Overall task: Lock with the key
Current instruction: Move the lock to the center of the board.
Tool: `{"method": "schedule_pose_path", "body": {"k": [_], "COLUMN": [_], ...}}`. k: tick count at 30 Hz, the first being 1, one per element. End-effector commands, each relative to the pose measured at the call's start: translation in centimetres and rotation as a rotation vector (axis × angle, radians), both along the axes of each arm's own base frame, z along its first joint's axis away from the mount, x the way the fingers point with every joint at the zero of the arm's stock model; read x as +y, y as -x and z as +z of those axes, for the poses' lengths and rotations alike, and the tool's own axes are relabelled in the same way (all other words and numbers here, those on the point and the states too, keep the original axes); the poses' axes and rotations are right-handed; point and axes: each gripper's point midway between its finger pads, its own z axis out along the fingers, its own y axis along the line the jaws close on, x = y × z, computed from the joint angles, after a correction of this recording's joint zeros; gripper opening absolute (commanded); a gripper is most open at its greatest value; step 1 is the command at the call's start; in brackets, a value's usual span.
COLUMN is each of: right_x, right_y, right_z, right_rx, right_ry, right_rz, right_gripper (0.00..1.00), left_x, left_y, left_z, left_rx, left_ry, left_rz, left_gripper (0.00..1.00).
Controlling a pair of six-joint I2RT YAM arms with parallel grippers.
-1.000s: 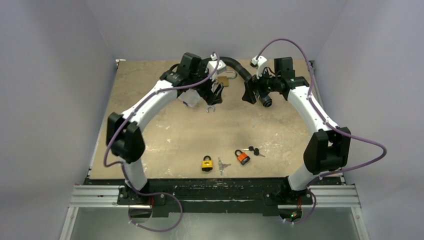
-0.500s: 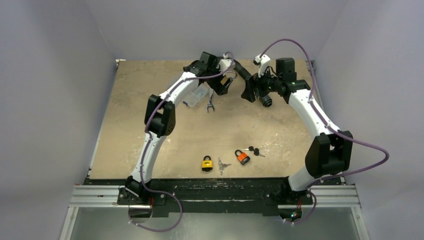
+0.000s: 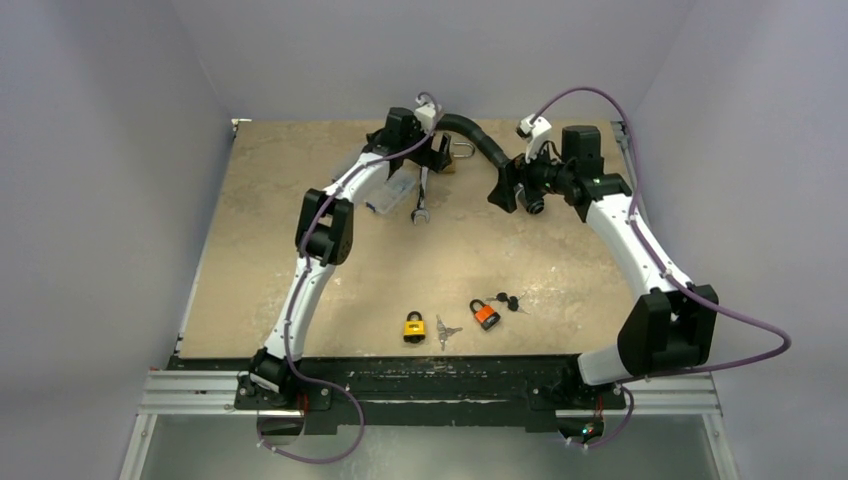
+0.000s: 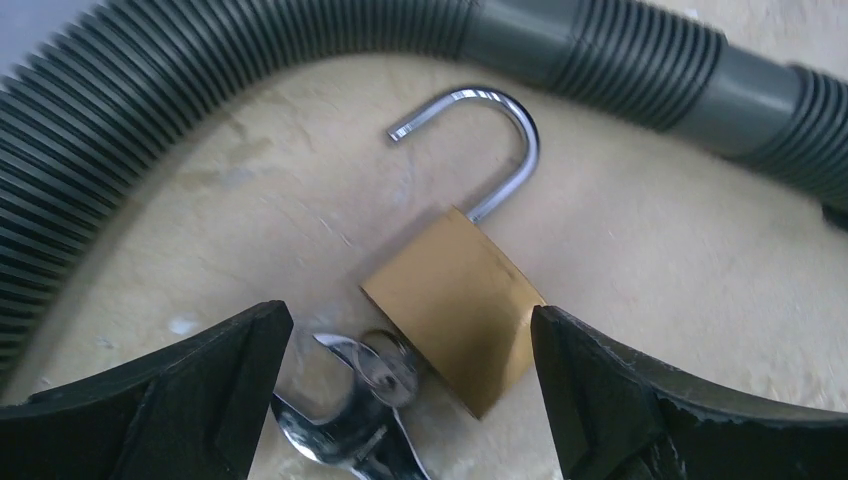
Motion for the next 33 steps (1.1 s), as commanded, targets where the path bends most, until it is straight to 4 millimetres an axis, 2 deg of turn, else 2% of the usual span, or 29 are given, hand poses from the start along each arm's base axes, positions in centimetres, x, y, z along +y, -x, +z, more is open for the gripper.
{"method": "schedule_pose_path", "body": {"k": [1,3,7,14,19,22,26,30,33], "right_x": [0.0,0.1,0.1,0.1,0.0,0.0,-0.1,-0.1,-0.3], "right_y": [-0.1,0.0,-0.1,-0.3,-0.2,0.0,0.3,0.6,0.9], "right_z": [1.0,0.9,0.5,-0.1,-0.1,0.0,0.2,0.4,0.2], "right_rx": [-0.035,-0.03,-0.02,-0.004,-0.006,-0.007,-0.014,-0.015,-0.011], "right_ry": [-0.022,-0.024,-0.023,-0.02,-0.018,-0.019,-0.02,-0.023,-0.013], "right_rz": [-0.005,-0.002,-0.001,-0.004,-0.008,-0.006,-0.006,-0.002,0.003], "right_gripper": [0.99,0.99,0.99,0.99,0.99,0.99,0.99,0.99,0.99], "left_x": [-1.1,-1.6,-2.2,-3.7,-5.2,-5.3,-5.1,-5.1,-5.4], "left_y": [-3.2,-3.6,-4.0,-2.9,0.5,3.0,5.3,8.2,11.3], "left_z": [4.8,4.9,3.9,1.7,0.2,-0.6,-0.5,-0.6,-0.6], "left_rx": [-0.133,-0.148,-0.149,-0.117,-0.059,-0.003,0.057,0.109,0.144], "left_ry": [0.158,0.193,0.23,0.227,0.123,0.084,0.052,0.029,0.003], "left_rz": [0.061,0.056,0.053,0.004,-0.1,-0.146,-0.18,-0.194,-0.233], "left_gripper": [0.99,0.99,0.99,0.87,0.69,0.56,0.4,0.34,0.31]}}
